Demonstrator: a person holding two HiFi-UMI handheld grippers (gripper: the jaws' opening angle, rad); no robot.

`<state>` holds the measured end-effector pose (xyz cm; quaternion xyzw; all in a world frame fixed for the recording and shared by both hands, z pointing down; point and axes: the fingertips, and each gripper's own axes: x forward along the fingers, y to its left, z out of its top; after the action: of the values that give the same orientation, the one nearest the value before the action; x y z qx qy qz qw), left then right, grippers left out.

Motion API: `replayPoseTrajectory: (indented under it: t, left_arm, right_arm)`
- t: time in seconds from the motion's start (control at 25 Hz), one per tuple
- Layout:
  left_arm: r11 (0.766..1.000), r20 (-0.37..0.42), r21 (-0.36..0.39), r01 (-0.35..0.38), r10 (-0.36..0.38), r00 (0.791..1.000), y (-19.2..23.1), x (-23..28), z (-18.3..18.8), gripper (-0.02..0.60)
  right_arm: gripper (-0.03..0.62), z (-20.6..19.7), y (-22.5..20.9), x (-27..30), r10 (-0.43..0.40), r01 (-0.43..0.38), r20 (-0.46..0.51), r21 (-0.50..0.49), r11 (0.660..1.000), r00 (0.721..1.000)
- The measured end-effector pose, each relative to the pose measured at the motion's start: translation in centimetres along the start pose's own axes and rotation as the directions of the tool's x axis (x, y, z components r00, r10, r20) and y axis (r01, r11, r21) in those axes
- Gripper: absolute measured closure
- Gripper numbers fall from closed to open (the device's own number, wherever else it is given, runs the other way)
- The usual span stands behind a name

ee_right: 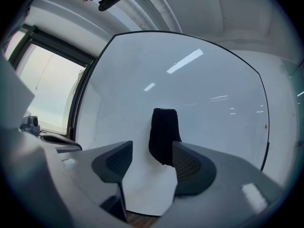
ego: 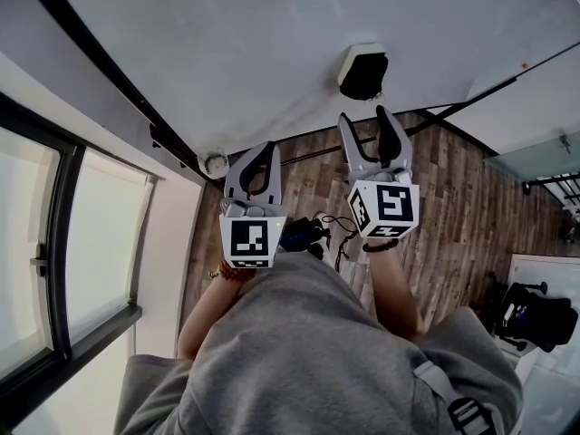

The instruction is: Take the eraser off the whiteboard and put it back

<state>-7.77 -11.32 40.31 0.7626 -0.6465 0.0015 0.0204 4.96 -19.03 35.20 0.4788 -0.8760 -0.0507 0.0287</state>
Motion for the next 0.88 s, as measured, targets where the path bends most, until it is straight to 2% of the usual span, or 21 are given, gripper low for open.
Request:
replayPoseTrajectory:
  t: [0.4, 0.8, 0.88]
  left_arm:
    - [1.000, 0.003, -0.005, -0.015, 0.015, 1.000, 1.0, -0.5, 0.2, 0.575]
    - [1.000, 0.020, 0.005, -0.018, 0.018, 1.000, 1.1, -1.3, 0.4, 0.575]
    - [1.000, 0.020, 0.004, -0.016, 0.016, 1.000, 0.9, -1.4, 0.3, 0.575]
  right_arm:
    - [0.326, 0.0, 2.3, -0.2, 0.031, -0.031, 0.008, 0.007, 0.999, 0.999]
    - [0.372, -0.3, 4.8, -1.7, 0.063, -0.063, 0.014, 0.006, 0.998, 0.998]
    - [0.397, -0.2, 5.0, -2.0, 0.065, -0.065, 0.021, 0.006, 0.998, 0.998]
